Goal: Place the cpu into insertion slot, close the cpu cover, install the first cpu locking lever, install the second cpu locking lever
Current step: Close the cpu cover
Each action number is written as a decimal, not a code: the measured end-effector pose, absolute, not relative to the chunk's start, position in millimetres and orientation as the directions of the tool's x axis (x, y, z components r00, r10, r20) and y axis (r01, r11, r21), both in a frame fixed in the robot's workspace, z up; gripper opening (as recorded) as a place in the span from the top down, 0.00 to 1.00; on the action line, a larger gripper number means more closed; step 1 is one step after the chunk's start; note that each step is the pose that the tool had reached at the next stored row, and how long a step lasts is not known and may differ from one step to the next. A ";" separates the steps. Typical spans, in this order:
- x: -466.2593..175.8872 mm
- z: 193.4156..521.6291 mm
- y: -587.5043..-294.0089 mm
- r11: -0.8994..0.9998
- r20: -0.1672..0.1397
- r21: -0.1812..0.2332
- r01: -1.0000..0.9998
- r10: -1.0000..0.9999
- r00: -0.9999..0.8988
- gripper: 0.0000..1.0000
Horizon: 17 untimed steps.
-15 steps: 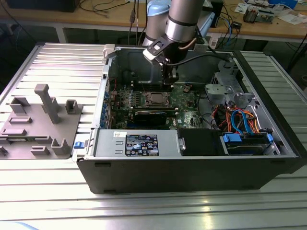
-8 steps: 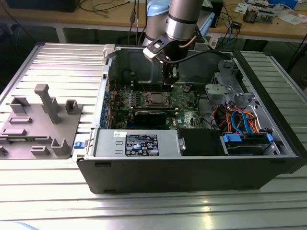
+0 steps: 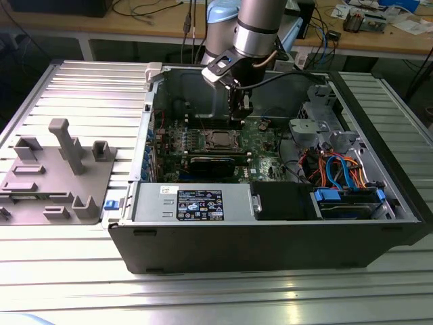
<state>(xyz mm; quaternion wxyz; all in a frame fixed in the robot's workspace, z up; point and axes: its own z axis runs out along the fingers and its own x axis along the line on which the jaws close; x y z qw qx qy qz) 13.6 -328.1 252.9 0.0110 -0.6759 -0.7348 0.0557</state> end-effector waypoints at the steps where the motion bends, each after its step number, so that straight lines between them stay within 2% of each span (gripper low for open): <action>1: 13.6 252.9 -328.1 0.081 -0.059 -0.097 0.992 0.994 -0.087 0.89; 17: 13.4 253.0 -328.3 0.121 -0.059 -0.097 0.988 0.990 -0.127 0.89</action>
